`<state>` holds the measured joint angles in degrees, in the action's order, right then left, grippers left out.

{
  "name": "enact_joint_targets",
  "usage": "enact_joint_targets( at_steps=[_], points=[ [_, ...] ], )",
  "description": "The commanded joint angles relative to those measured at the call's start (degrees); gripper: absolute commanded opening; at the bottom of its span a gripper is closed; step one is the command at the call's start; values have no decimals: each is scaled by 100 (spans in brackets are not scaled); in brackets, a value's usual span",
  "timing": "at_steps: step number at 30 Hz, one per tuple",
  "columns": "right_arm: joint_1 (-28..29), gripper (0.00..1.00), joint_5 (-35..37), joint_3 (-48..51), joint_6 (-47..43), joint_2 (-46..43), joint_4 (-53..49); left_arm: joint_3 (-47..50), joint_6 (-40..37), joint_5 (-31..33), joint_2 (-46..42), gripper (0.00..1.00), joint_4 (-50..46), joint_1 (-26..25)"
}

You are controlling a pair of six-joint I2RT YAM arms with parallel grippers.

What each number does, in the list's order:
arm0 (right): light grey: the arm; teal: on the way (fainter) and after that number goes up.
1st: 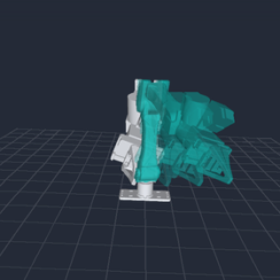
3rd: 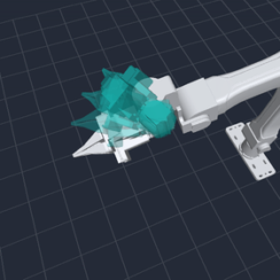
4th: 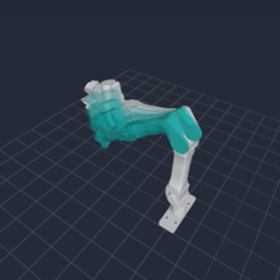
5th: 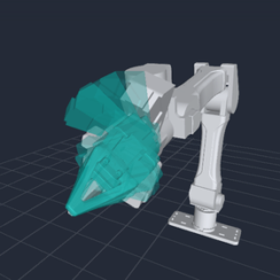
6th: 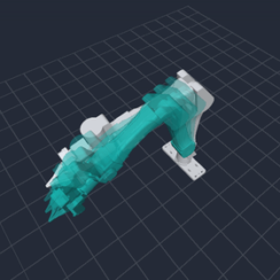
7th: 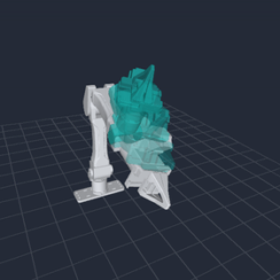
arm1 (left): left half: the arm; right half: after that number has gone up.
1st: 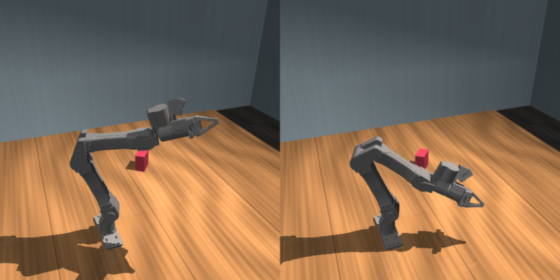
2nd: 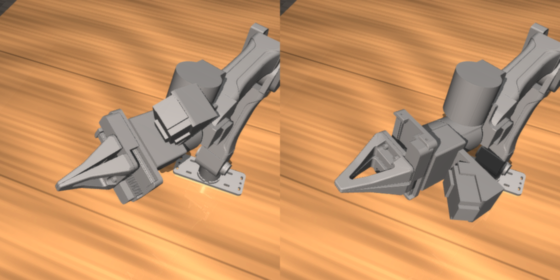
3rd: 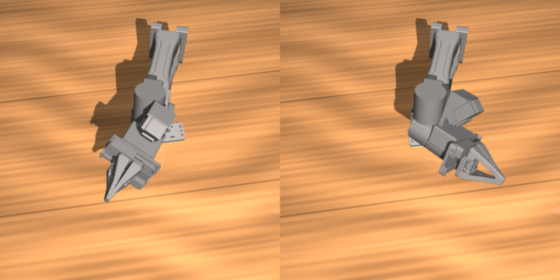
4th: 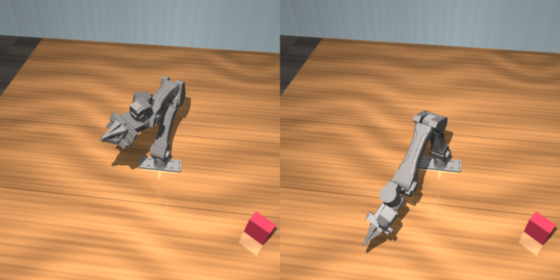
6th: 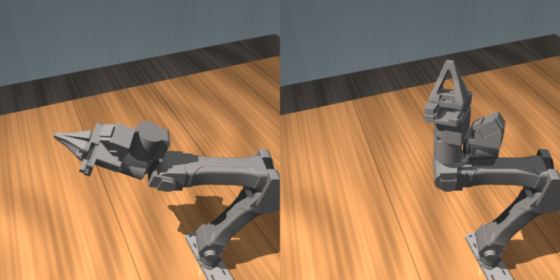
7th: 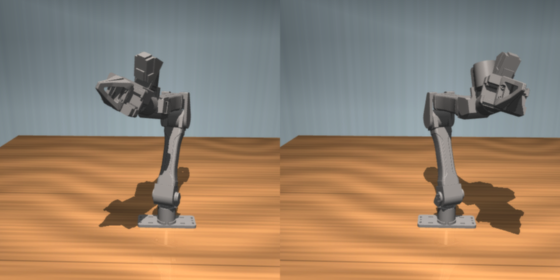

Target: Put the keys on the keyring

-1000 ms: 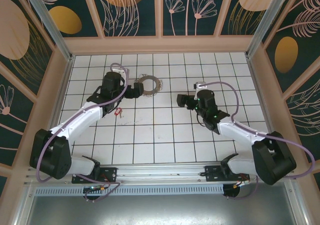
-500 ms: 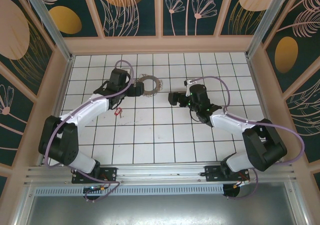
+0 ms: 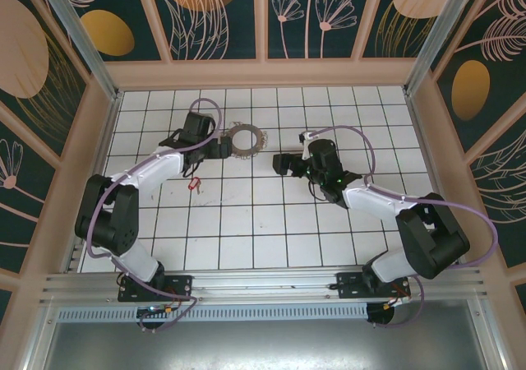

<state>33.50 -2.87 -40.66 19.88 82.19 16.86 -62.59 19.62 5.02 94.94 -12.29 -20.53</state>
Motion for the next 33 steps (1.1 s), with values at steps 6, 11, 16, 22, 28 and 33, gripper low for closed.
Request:
enact_joint_targets(
  at_steps=[6,11,16,22,28,33],
  points=[
    [54,99,-96,33,17,-8,10,-91,-26,43,141,98,-124,242],
    [50,99,-117,15,-66,-28,-12,-325,1,-1,290,95,-194,339],
    [49,99,-104,-44,-172,-30,-146,-560,60,-82,675,93,-171,347],
    [27,99,-64,-50,-230,-20,-201,-948,246,-479,1119,90,-73,343],
    [30,99,-47,-73,-212,15,-156,-1232,435,-491,1593,84,33,348],
    [25,99,-38,-116,-256,41,-170,-1416,565,-442,1892,67,100,348]
  ],
)
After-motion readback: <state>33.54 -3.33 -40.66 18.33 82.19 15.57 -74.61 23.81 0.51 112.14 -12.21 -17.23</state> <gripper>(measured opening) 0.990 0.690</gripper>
